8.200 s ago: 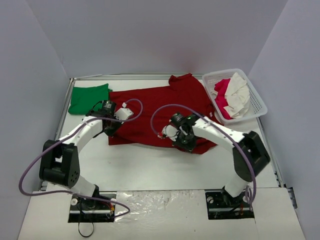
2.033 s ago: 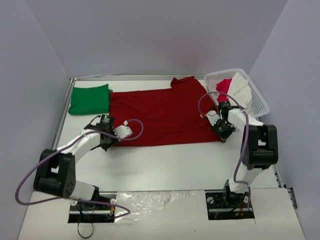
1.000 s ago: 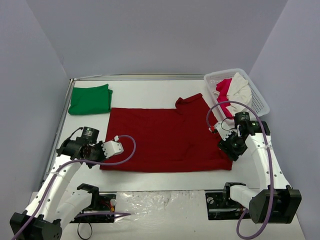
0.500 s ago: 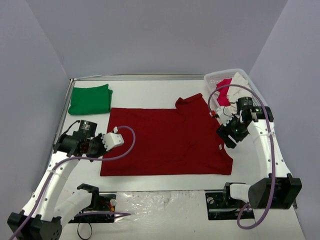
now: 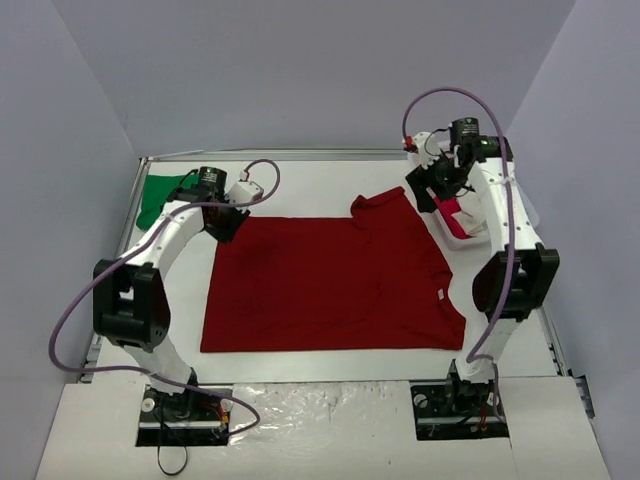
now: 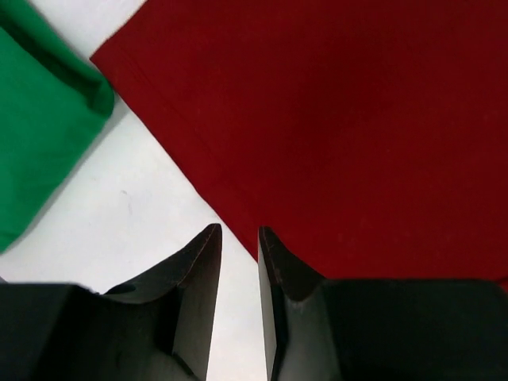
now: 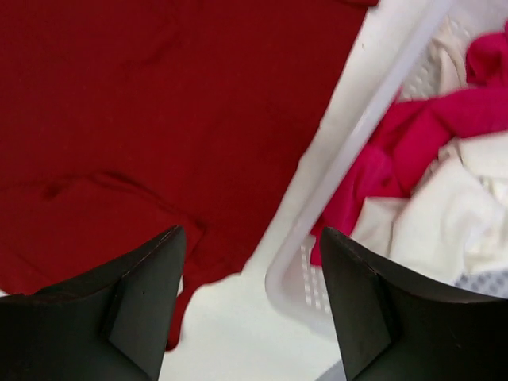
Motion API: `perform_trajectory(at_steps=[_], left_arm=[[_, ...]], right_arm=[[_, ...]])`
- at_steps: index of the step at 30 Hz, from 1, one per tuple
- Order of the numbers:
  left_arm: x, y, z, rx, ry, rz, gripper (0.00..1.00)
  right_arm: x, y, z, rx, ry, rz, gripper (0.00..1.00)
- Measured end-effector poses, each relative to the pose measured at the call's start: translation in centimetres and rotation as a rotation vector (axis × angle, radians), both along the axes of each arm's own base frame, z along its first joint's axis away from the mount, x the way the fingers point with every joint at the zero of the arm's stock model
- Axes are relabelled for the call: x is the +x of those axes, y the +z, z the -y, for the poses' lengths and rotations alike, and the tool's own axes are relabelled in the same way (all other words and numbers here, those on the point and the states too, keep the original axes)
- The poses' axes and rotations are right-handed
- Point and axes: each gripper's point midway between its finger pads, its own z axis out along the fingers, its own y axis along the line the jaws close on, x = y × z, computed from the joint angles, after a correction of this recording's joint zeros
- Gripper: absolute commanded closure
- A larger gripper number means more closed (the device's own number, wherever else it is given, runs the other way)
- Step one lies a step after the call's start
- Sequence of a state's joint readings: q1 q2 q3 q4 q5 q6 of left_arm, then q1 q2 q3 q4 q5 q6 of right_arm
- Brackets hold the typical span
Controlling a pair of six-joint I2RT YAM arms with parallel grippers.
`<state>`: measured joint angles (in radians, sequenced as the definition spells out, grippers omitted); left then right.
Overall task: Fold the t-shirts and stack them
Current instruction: Grap the side of the flattened tshirt furthest away from the robot with both arms
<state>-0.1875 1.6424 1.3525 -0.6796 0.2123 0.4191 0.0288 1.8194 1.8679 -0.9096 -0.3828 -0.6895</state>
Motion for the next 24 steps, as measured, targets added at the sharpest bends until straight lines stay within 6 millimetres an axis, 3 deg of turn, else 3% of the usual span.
perform_trajectory(at_steps=[4, 11, 19, 24], left_arm=[[3.2, -1.8, 0.1, 0.010, -0.008, -0.001, 0.80], [8.1, -3.5, -0.4, 0.014, -0.087, -0.001, 0.80], [14.7, -4.3, -3.1, -0.016, -0.084, 0.022, 0.80], [15.5, -6.9, -3.1, -0.050, -0.132, -0.057, 0.80]], right_arm=[[2.5, -2.9, -2.6, -0.018, 0.045, -0.045, 0.36], [3.0, -6.8, -6.2, -0.062, 0.126, -0.123, 0.36], [3.4, -9.1, -6.3, -0.081, 0.126, -0.168, 0.36], [3.5, -9.9, -5.8, -0.106, 0.117, -0.183, 0.36]])
